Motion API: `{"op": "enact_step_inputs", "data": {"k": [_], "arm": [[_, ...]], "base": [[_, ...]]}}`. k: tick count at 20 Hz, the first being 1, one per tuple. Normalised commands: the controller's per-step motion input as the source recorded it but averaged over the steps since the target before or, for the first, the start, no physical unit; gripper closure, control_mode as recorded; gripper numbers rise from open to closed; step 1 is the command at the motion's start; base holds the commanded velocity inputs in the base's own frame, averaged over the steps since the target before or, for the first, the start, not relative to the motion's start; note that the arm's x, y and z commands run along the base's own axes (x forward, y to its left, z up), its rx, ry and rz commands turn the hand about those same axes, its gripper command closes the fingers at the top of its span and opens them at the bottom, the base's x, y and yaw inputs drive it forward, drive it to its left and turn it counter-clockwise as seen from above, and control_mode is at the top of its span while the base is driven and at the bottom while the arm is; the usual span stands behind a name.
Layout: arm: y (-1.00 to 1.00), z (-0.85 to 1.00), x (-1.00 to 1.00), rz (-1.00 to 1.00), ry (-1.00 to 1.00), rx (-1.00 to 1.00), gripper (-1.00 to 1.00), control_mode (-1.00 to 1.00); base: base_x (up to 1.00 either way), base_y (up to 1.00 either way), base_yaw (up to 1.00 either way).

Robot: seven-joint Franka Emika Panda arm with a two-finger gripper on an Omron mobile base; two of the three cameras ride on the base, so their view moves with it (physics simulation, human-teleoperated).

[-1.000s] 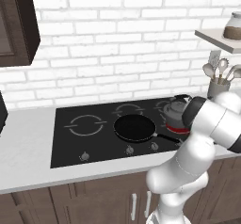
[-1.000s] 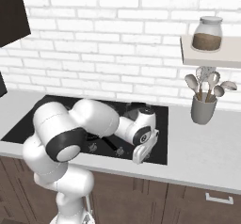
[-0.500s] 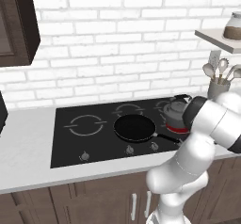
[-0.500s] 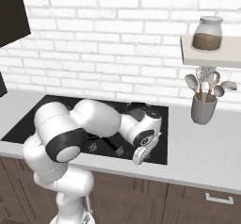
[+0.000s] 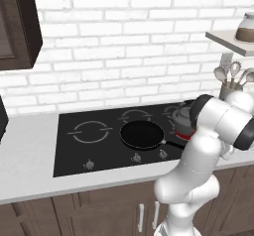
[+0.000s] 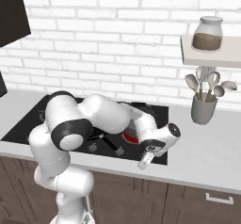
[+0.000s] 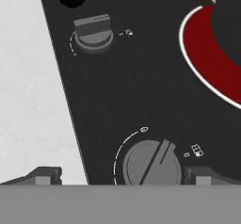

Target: Pick the kettle from the counter and place it on a stove burner. Then turn the burner on.

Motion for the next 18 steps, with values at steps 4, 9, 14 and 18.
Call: {"op": "enact_step_inputs", "data": {"k": [4,9,14,18], "arm": [[-0.12,1.0,-0.4,0.0,-0.55,0.0,-1.0,-1.0],[-0.12,1.0,-0.39,0.0,-0.56,0.0,-1.0,-1.0],[-0.16,1.0,-0.5,-0.02,-0.57,0.0,-1.0,-1.0],[-0.05,1.0,-0.7,-0.08,-0.55,0.0,-1.0,-1.0]], "base": [[0.0,0.0,0.0],[0.0,0.0,0.0],[0.0,0.0,0.0],[0.0,0.0,0.0]]}}
